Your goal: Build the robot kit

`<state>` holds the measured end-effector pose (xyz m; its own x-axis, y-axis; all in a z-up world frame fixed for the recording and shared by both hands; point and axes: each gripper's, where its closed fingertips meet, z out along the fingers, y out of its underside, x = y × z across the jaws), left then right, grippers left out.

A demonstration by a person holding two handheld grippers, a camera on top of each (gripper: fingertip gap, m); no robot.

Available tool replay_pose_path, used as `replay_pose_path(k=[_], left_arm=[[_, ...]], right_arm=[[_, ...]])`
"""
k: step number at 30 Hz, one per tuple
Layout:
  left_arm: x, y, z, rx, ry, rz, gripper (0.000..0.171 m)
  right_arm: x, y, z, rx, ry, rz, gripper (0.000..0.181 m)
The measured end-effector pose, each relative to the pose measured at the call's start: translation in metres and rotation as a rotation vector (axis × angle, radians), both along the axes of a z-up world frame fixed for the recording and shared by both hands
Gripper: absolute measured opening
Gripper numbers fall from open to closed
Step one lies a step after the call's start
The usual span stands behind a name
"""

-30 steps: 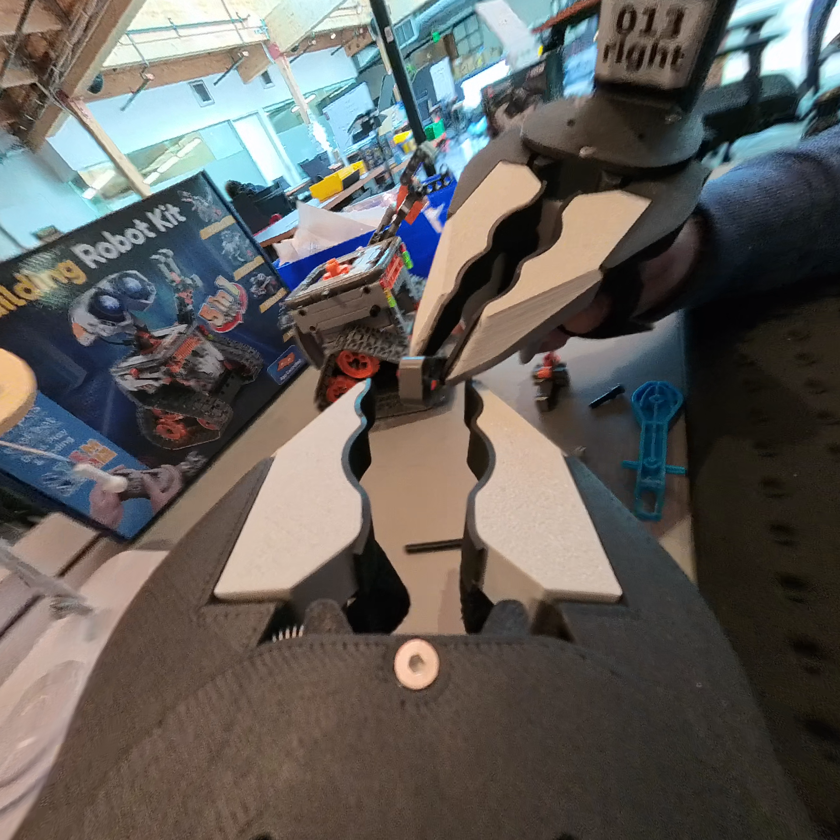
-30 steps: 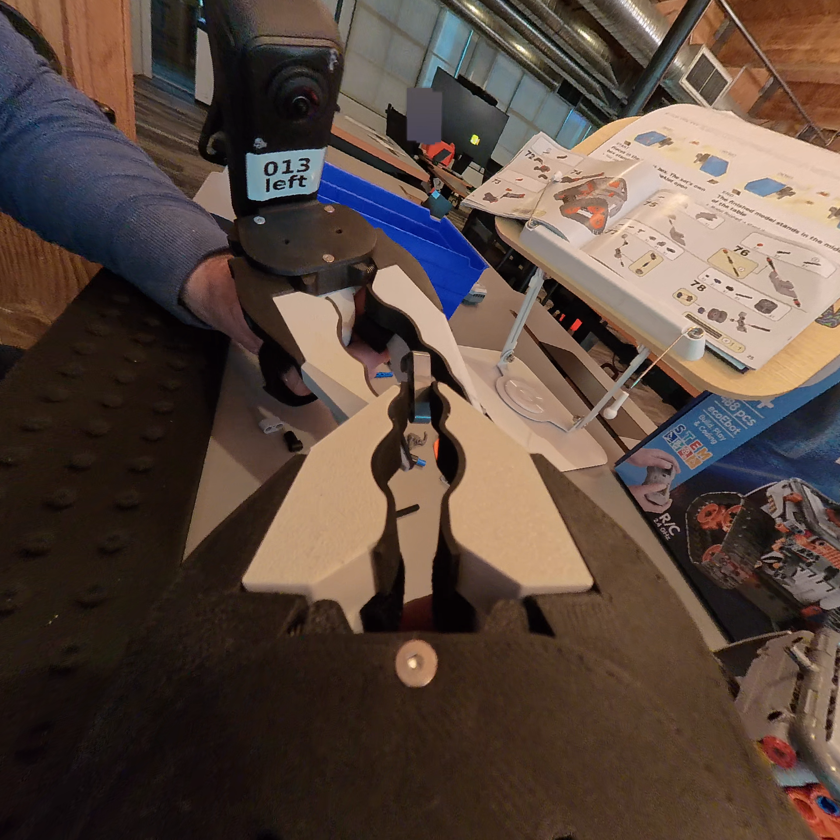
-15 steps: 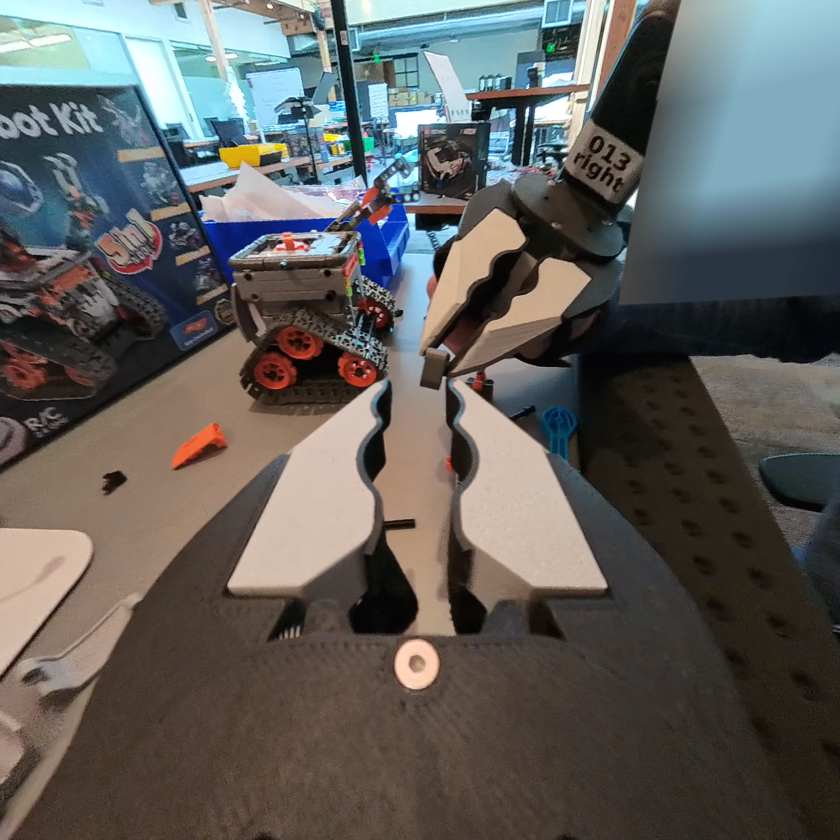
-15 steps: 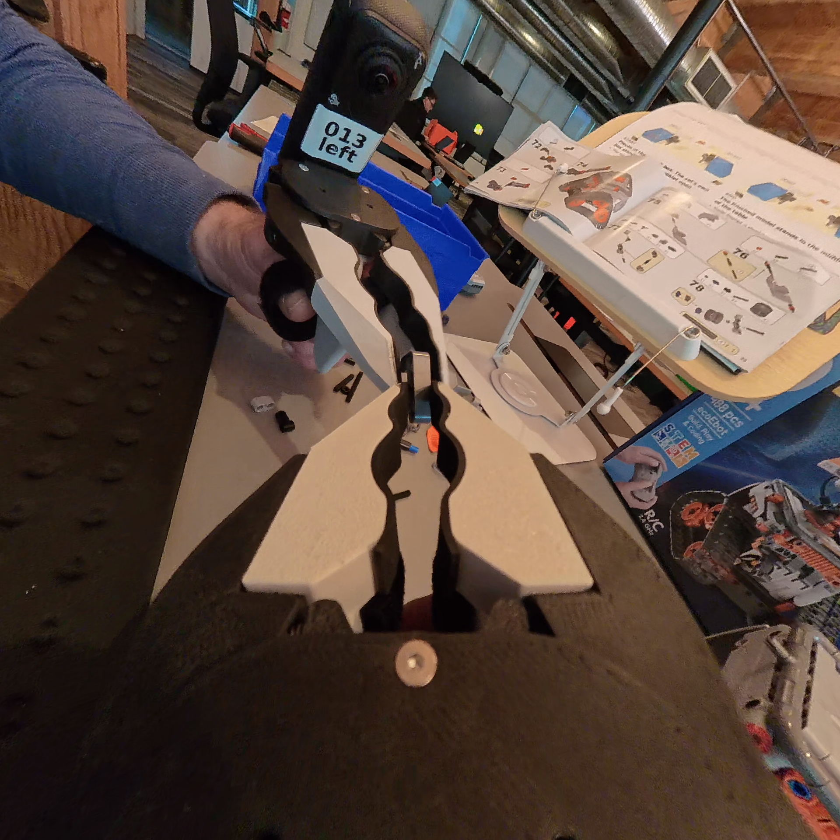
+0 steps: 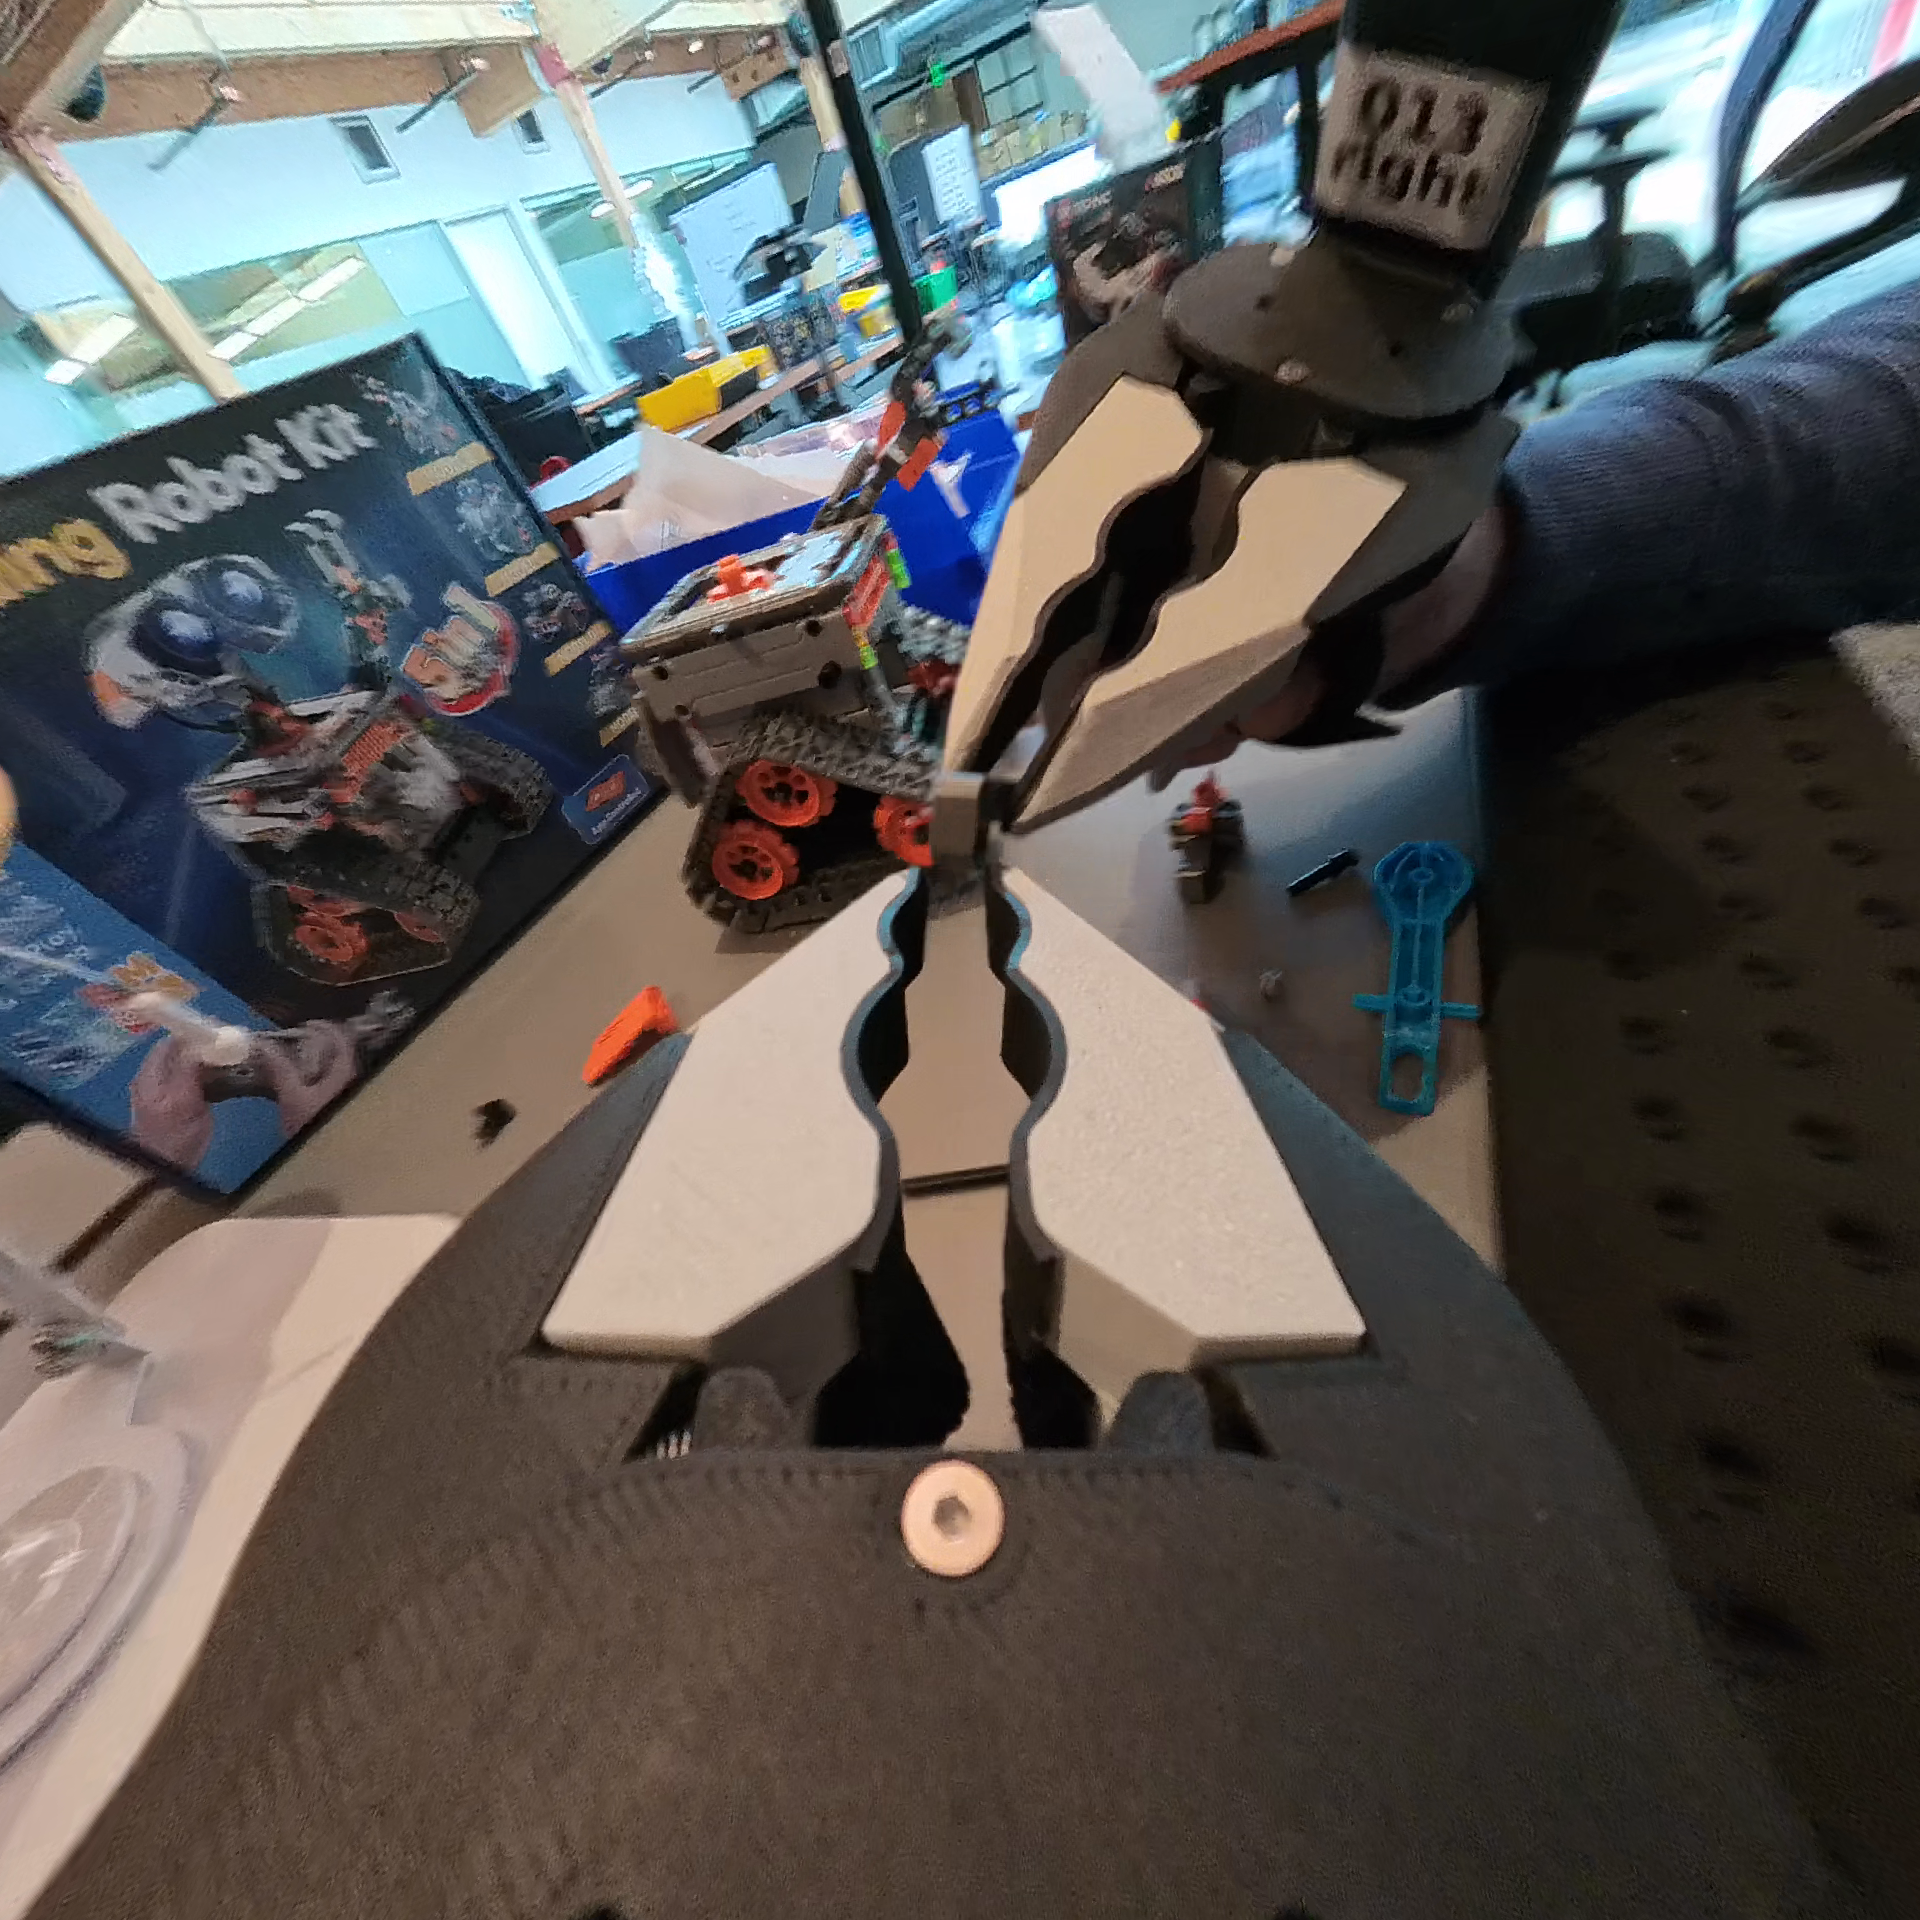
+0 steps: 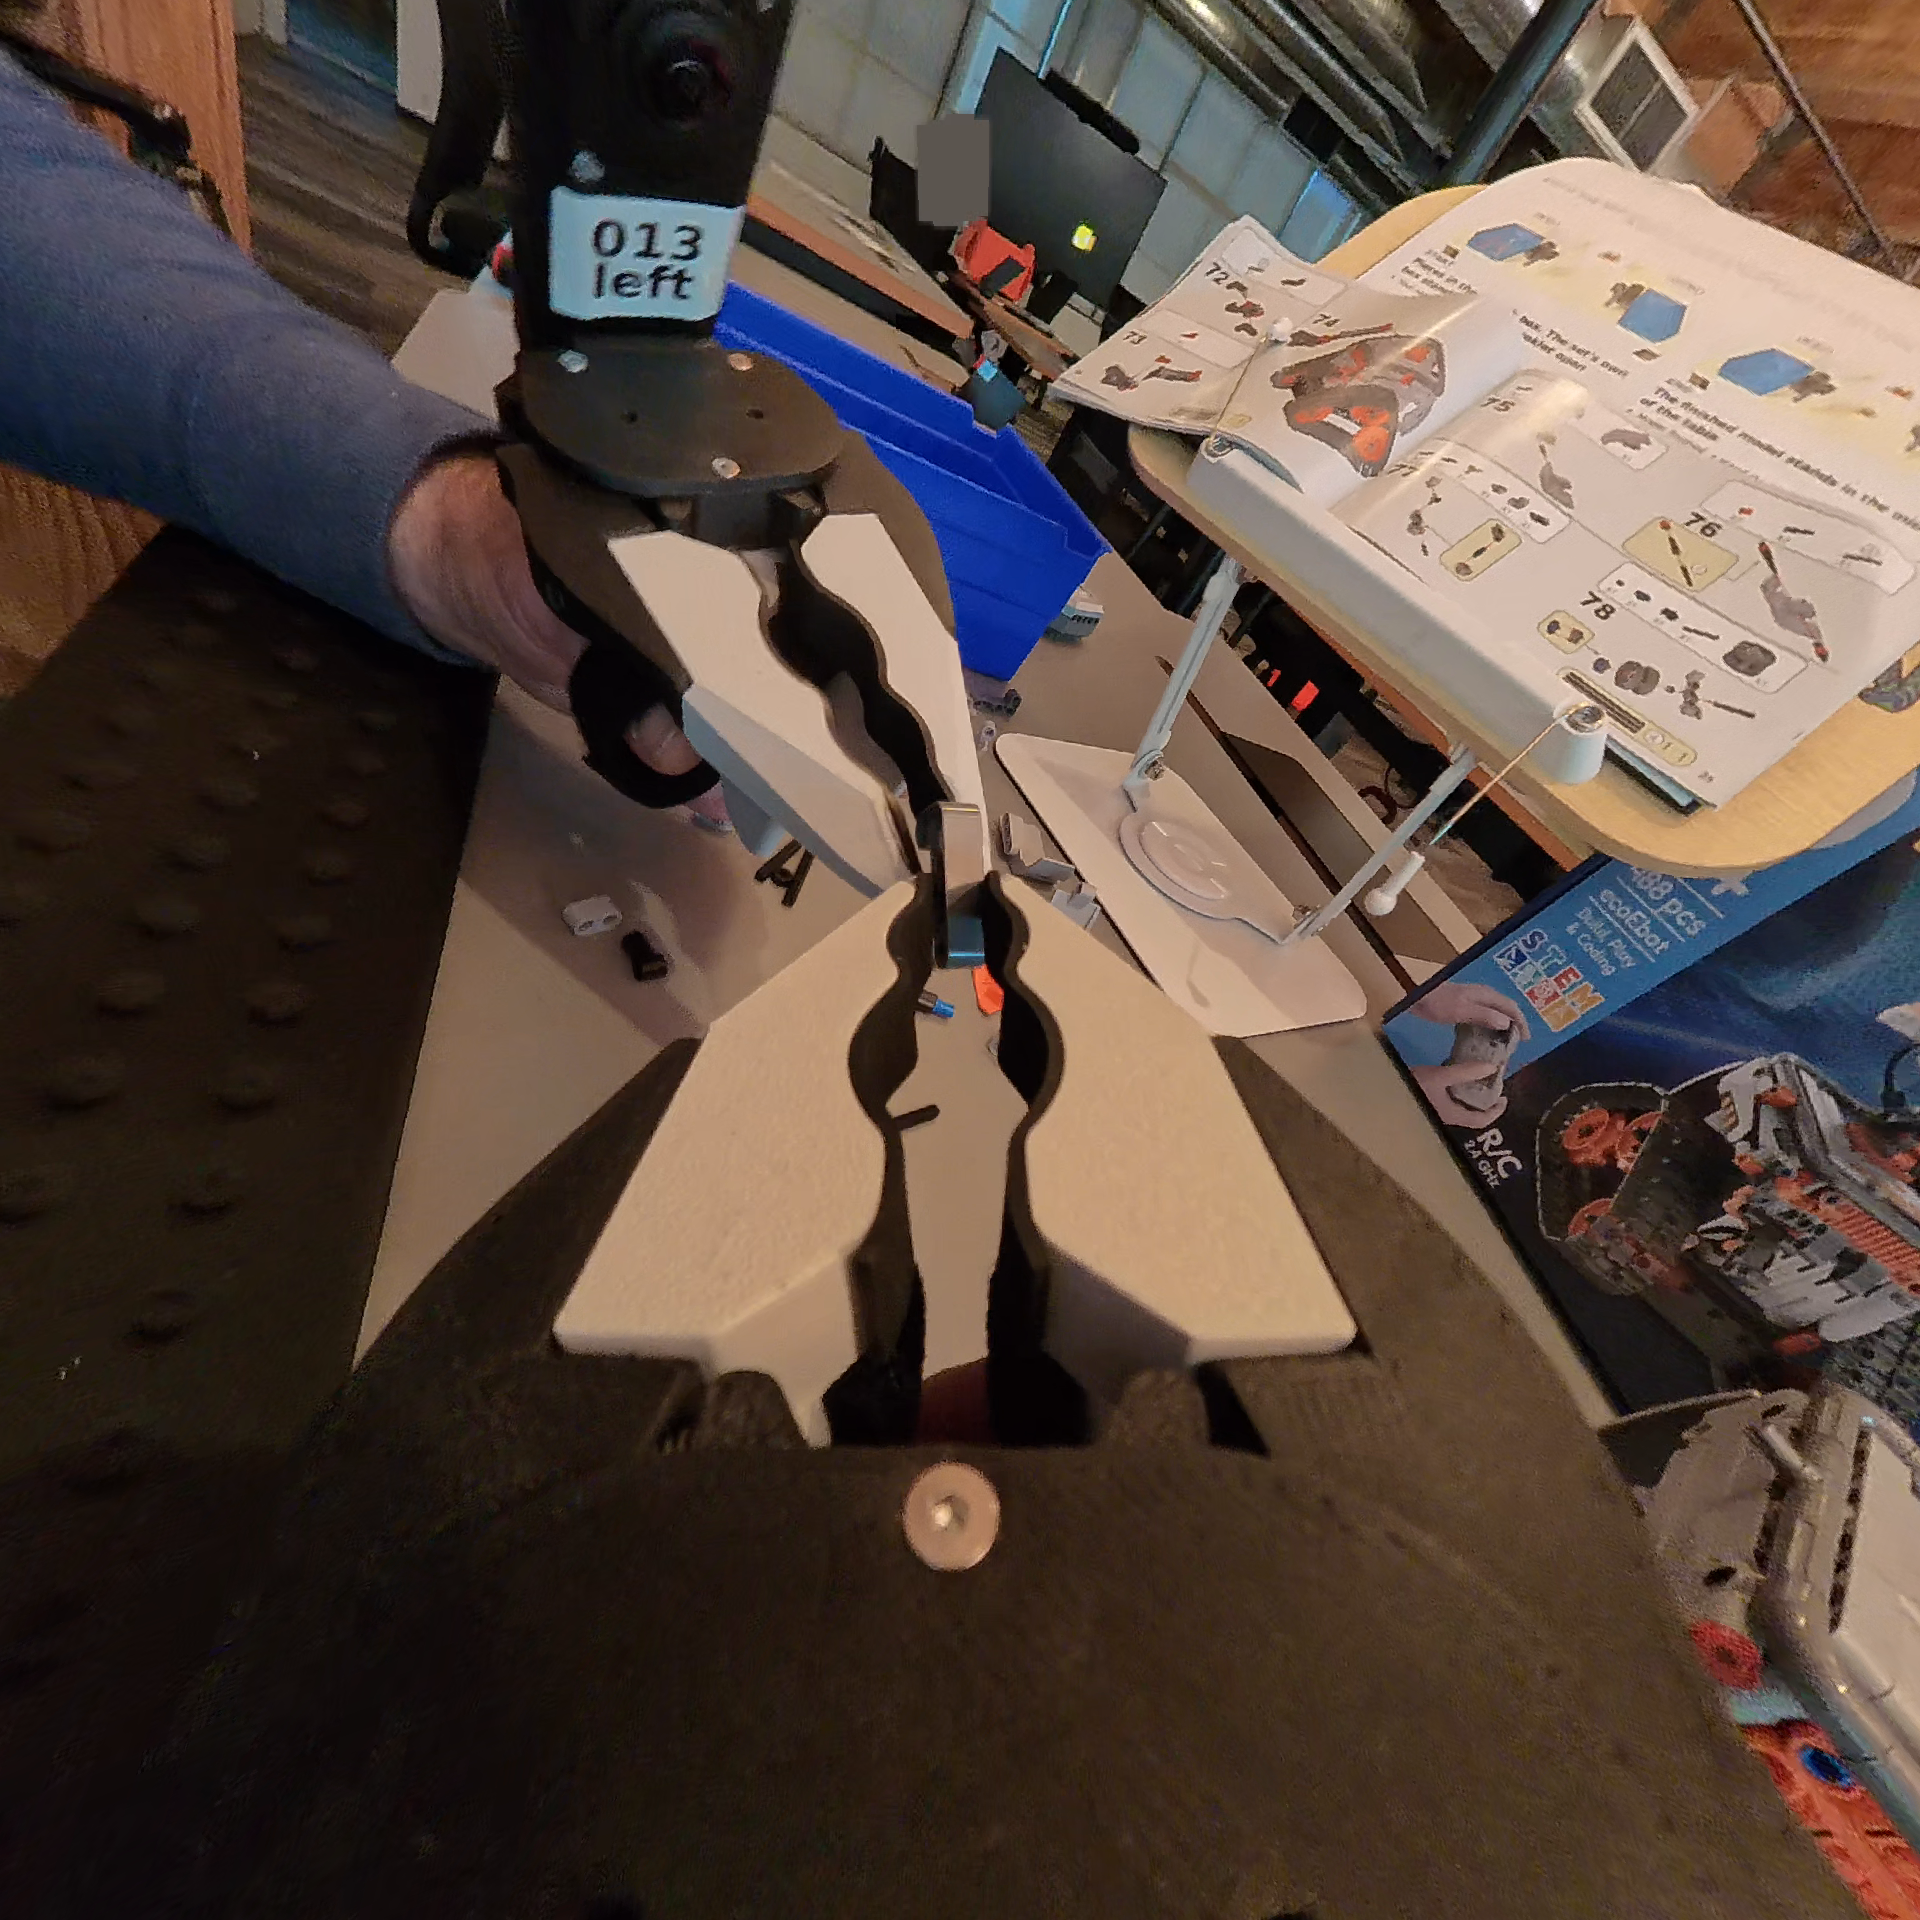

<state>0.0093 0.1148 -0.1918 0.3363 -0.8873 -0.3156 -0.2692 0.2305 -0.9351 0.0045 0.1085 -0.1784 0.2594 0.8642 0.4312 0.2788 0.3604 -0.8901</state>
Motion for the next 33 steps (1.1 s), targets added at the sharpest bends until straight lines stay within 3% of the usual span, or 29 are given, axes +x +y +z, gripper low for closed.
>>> replay_pose_path(k=[7,12,19,22,26,29,33], left_arm=[[-0.042,0.028,0.009,0.094,0.083,0.224,0.024],[-0.093,0.029,-0.019,0.023,0.266,0.323,0.025],[-0.078,-0.003,-0.026,-0.113,0.255,0.217,0.025],[-0.069,-0.019,-0.036,-0.188,0.246,0.17,0.027],[-0.061,-0.033,-0.035,-0.041,0.281,0.172,0.026],[-0.055,-0.046,-0.038,0.089,0.362,0.161,0.009],[-0.058,-0.053,-0.037,0.194,0.4,0.191,0.005]], right_arm=[[0.0,0.014,-0.007,-0.041,-0.096,-0.104,0.006],[-0.003,0.01,-0.02,-0.047,-0.243,-0.125,0.007],[-0.027,0.005,-0.041,0.374,-0.56,-0.167,0.006],[-0.043,-0.012,-0.051,0.515,-0.62,-0.096,0.007],[-0.057,-0.03,-0.055,0.543,-0.636,-0.022,0.007],[-0.062,-0.04,-0.057,0.549,-0.646,0.012,0.007],[-0.065,-0.05,-0.059,0.506,-0.625,0.037,0.007]])
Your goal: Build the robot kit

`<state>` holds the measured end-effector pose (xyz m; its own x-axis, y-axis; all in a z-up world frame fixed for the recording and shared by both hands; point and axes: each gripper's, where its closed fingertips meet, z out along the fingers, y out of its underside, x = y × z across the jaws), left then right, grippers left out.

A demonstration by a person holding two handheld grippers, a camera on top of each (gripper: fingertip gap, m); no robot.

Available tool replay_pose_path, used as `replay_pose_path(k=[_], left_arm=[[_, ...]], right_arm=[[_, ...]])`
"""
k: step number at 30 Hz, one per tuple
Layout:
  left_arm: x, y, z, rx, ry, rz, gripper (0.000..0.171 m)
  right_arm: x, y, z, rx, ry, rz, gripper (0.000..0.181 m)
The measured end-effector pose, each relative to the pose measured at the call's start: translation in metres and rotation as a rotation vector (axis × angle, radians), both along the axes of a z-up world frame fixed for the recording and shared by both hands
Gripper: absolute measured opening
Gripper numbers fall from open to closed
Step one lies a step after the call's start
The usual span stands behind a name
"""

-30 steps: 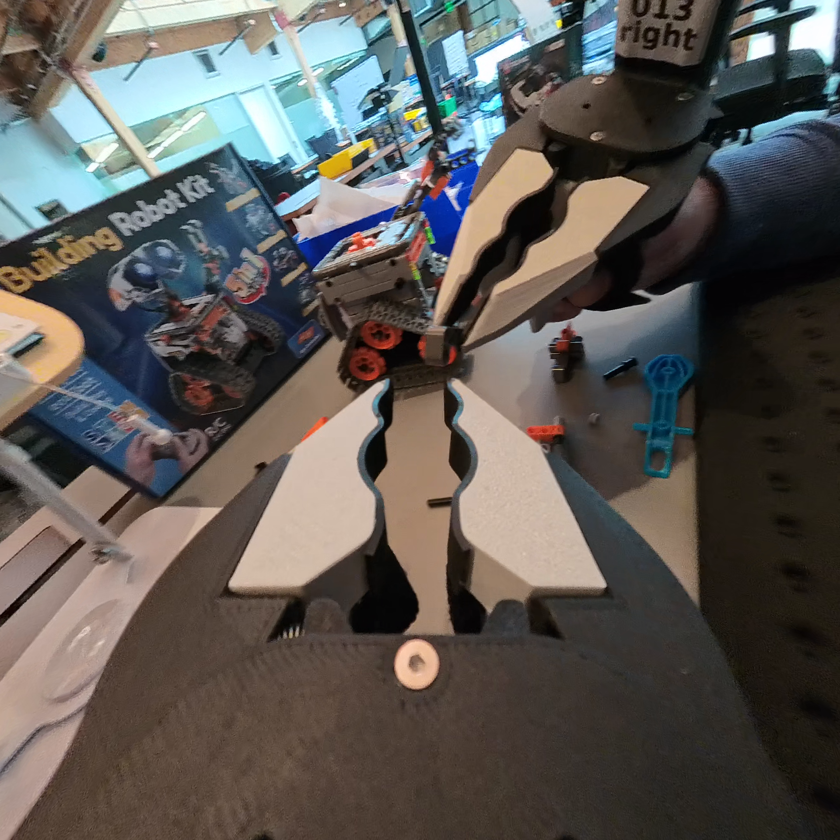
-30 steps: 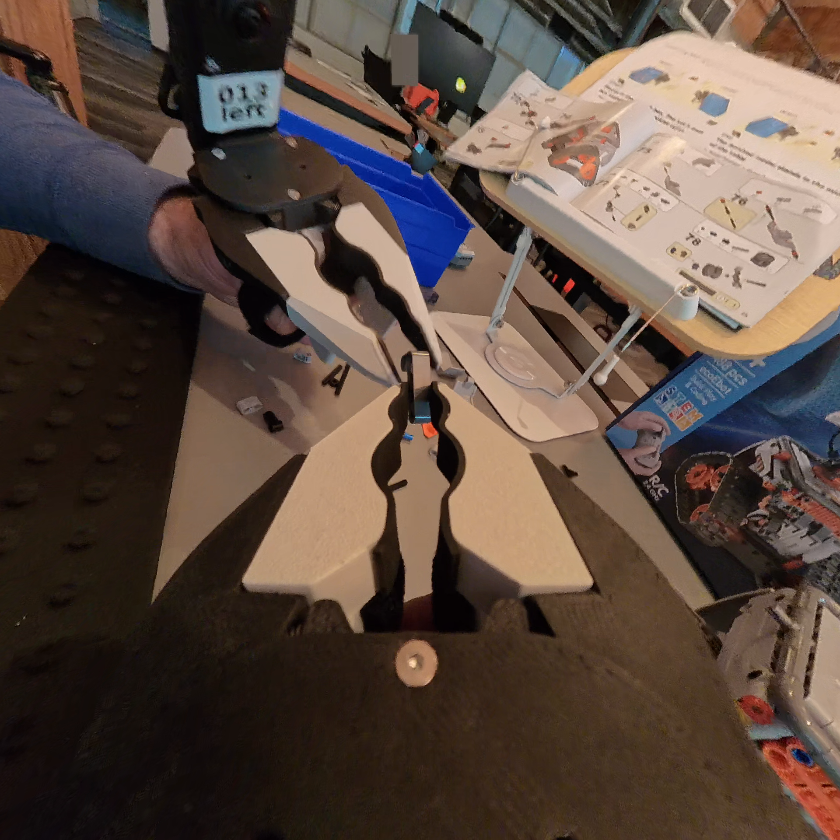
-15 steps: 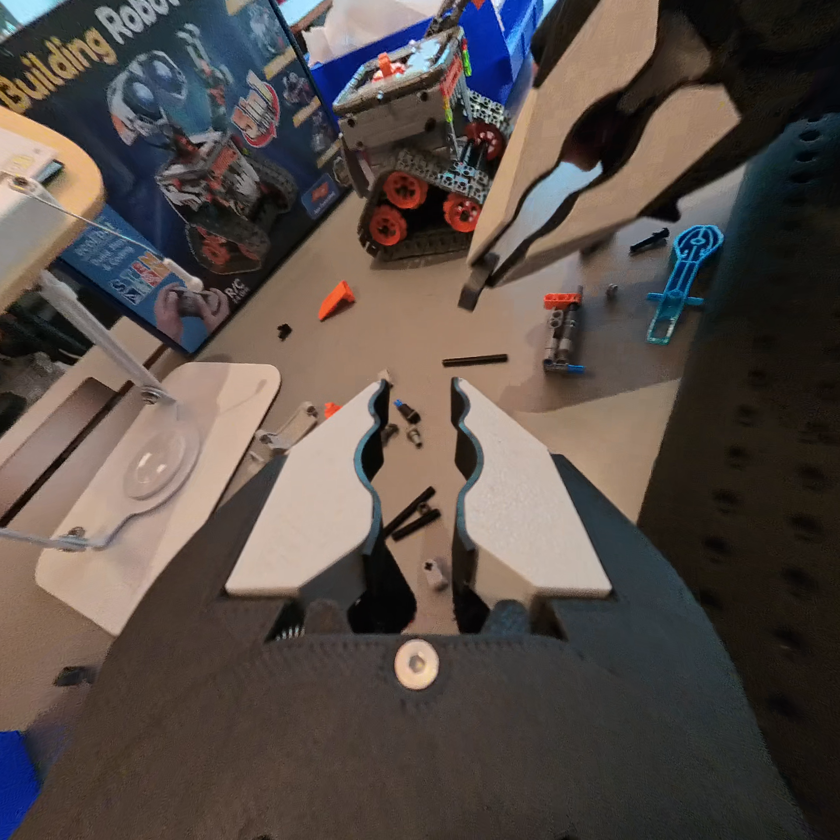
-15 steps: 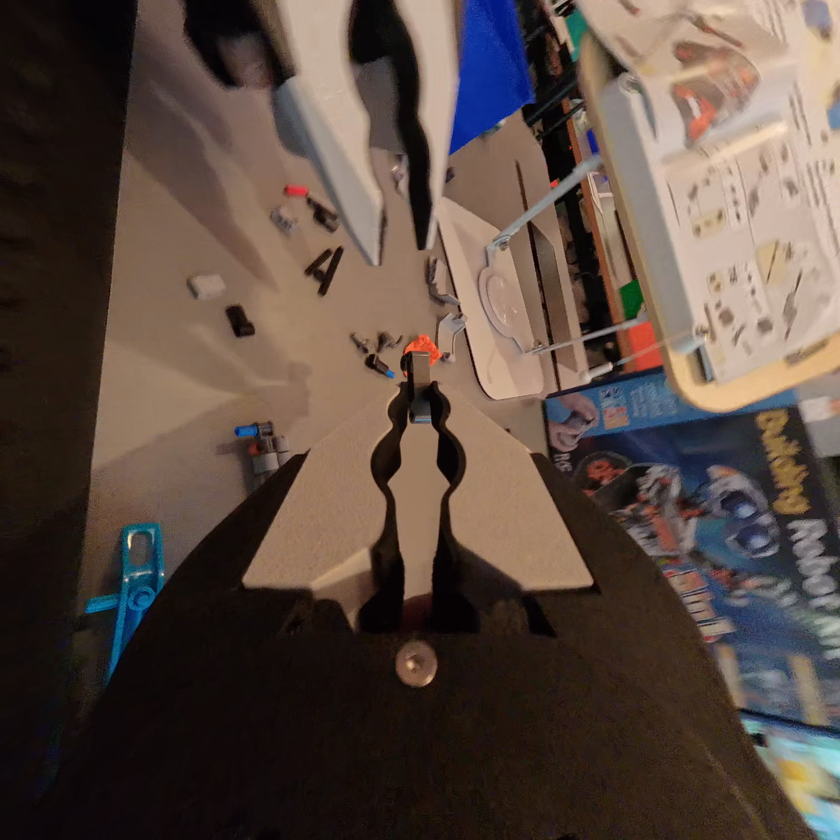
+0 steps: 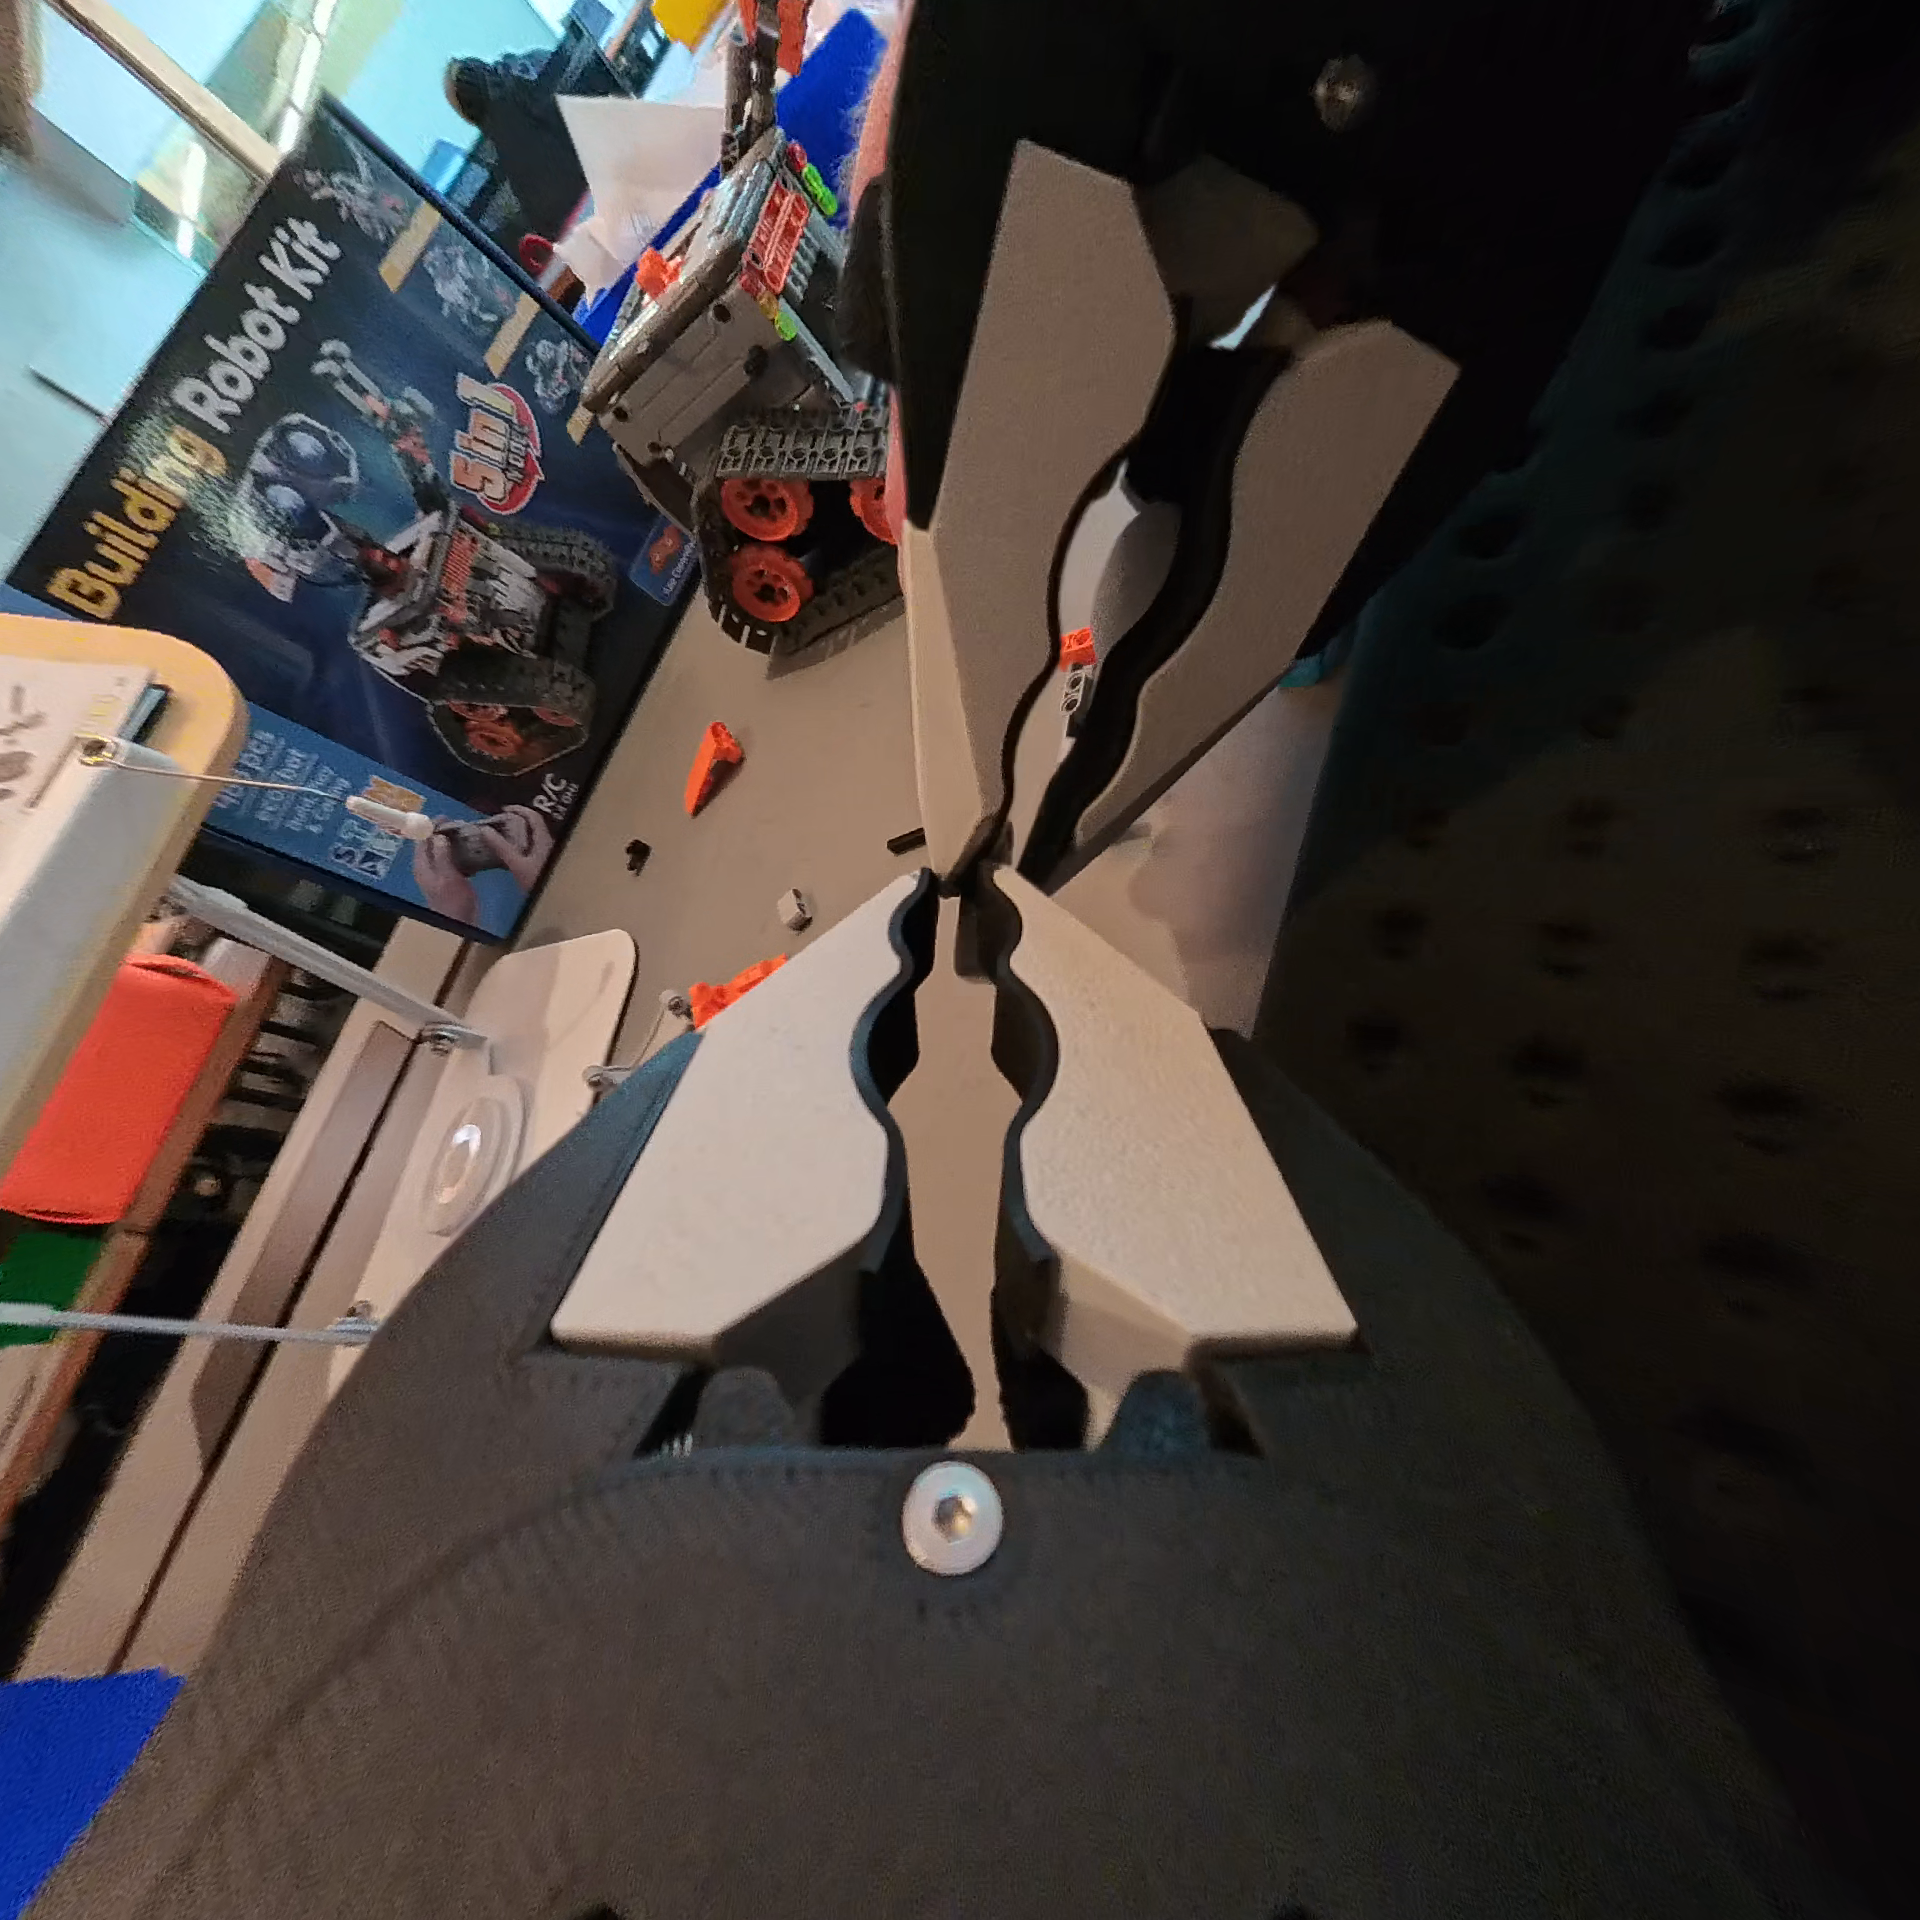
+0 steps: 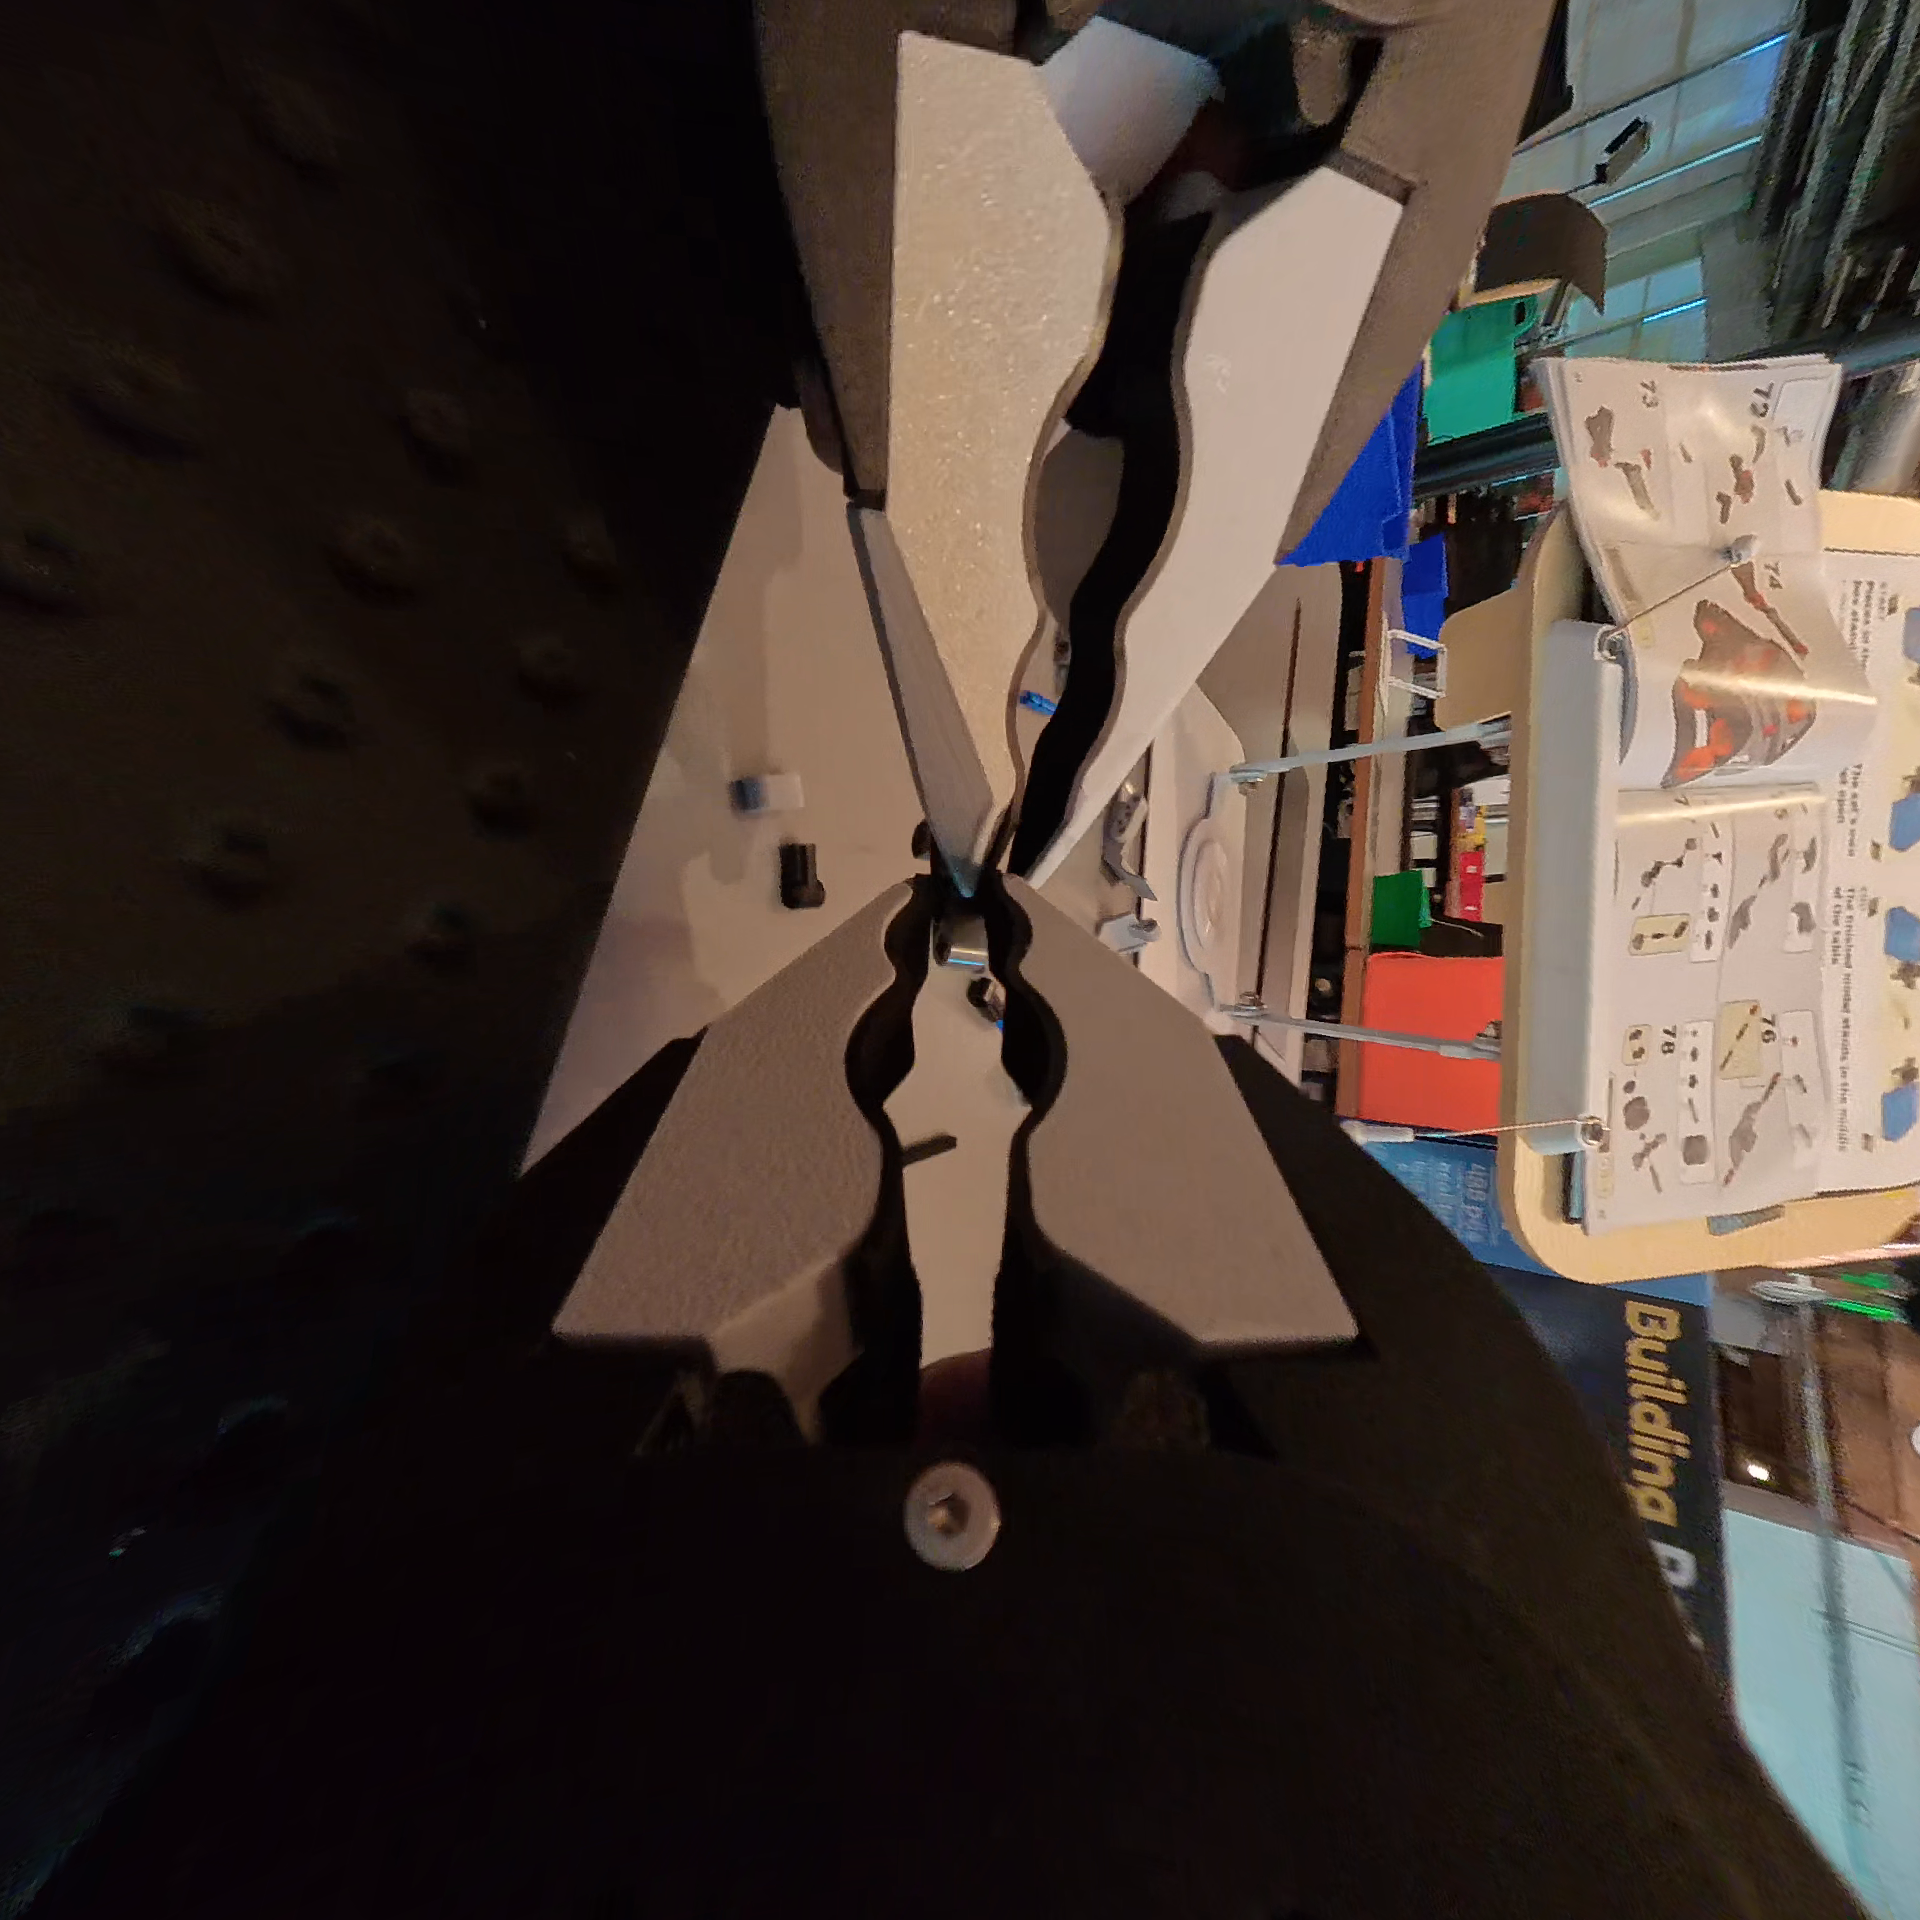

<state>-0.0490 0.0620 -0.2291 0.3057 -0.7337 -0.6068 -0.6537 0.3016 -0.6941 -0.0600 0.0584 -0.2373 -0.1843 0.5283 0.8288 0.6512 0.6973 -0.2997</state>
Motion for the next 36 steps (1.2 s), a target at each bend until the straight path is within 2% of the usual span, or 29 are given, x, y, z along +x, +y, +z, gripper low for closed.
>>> replay_pose_path(k=[4,7,10,12,15,20,23,25,30,33,36], left_arm=[[-0.004,-0.007,0.003,0.079,0.012,-0.028,0.003],[-0.007,-0.012,0.006,0.082,-0.002,-0.07,0.003],[-0.006,-0.011,0.004,0.078,0.009,-0.1,0.003],[-0.007,-0.004,0.001,0.076,0.035,-0.096,0.0],[-0.025,0.014,-0.013,0.009,0.125,-0.032,0.004],[-0.025,0.0,-0.02,-0.186,0.089,-0.075,0.011],[-0.021,-0.01,-0.033,-0.265,0.139,-0.103,0.013],[-0.016,-0.012,-0.04,-0.27,0.16,-0.11,0.013],[-0.004,-0.015,-0.047,-0.306,0.173,-0.11,0.009],[-0.011,-0.009,-0.043,-0.312,0.16,-0.087,0.015],[-0.041,0.01,-0.026,-0.292,0.095,0.041,0.018]], right_arm=[[-0.004,-0.012,0.0,-0.145,0.031,0.023,0.014],[-0.006,-0.02,0.002,-0.284,0.069,0.04,0.02],[-0.005,-0.017,0.002,-0.334,0.071,0.032,0.013],[-0.001,-0.01,0.0,-0.37,0.062,0.003,0.017],[0.013,0.003,-0.003,-0.439,0.027,-0.042,0.017],[0.032,-0.002,-0.01,-0.609,-0.07,-0.009,0.016],[0.026,-0.005,-0.016,-0.615,-0.122,0.024,0.015],[0.022,0.002,-0.022,-0.578,-0.156,0.011,0.014],[0.014,0.008,-0.023,-0.608,-0.182,0.016,0.009],[0.001,0.015,-0.011,-0.623,-0.113,0.021,0.005],[-0.016,0.023,-0.004,-0.636,-0.092,0.028,0.004]])
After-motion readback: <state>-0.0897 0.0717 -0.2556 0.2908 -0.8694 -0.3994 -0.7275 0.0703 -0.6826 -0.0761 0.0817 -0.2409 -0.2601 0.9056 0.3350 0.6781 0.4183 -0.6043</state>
